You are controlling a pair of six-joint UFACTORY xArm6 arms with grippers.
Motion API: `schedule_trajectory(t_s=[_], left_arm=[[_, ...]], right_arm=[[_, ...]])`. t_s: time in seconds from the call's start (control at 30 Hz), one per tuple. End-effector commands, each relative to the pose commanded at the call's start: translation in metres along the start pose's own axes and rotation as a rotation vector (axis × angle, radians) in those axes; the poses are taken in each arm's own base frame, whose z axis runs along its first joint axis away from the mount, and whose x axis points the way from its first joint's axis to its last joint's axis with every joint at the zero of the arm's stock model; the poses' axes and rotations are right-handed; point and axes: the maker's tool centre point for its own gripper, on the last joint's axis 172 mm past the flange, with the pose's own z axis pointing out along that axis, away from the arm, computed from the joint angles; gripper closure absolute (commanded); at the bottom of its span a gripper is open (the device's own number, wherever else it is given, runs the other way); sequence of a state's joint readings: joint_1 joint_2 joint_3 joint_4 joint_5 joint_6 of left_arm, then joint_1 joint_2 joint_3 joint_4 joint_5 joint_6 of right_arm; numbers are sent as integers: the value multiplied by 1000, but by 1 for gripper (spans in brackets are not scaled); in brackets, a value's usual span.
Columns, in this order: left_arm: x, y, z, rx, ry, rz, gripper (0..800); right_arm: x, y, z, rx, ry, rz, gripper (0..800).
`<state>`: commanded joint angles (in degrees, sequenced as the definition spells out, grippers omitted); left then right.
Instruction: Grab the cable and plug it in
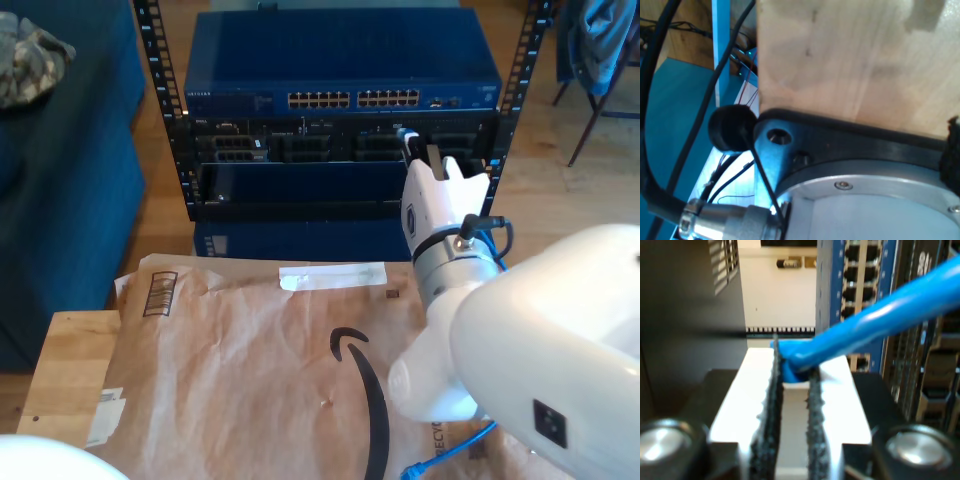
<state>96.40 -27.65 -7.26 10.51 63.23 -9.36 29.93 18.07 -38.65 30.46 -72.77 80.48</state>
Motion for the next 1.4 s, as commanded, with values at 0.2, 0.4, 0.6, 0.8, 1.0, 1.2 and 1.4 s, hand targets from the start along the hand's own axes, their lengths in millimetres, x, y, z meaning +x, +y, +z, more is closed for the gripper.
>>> schedule_trajectory(t_s=[0.2, 0.4, 0.6, 0.8, 1.0, 1.2, 1.4], left_arm=[[0, 0, 0, 0, 0, 0, 0], [0, 0, 0, 0, 0, 2, 0], [0, 0, 0, 0, 0, 2, 0], [0, 0, 0, 1, 0, 3, 0], [0, 0, 0, 1, 0, 3, 0], [0, 0, 0, 0, 0, 2, 0], [0, 0, 0, 0, 0, 0, 0]], right_arm=[[14, 5, 19, 13, 93, 40, 800], [15, 8, 29, 44, 128, 43, 800], [12, 22, 40, 69, 173, 56, 800], [7, 24, 59, 102, 201, 49, 800], [3, 26, 70, 113, 203, 57, 800], [12, 31, 76, 108, 219, 56, 800], [16, 33, 85, 114, 227, 61, 800]])
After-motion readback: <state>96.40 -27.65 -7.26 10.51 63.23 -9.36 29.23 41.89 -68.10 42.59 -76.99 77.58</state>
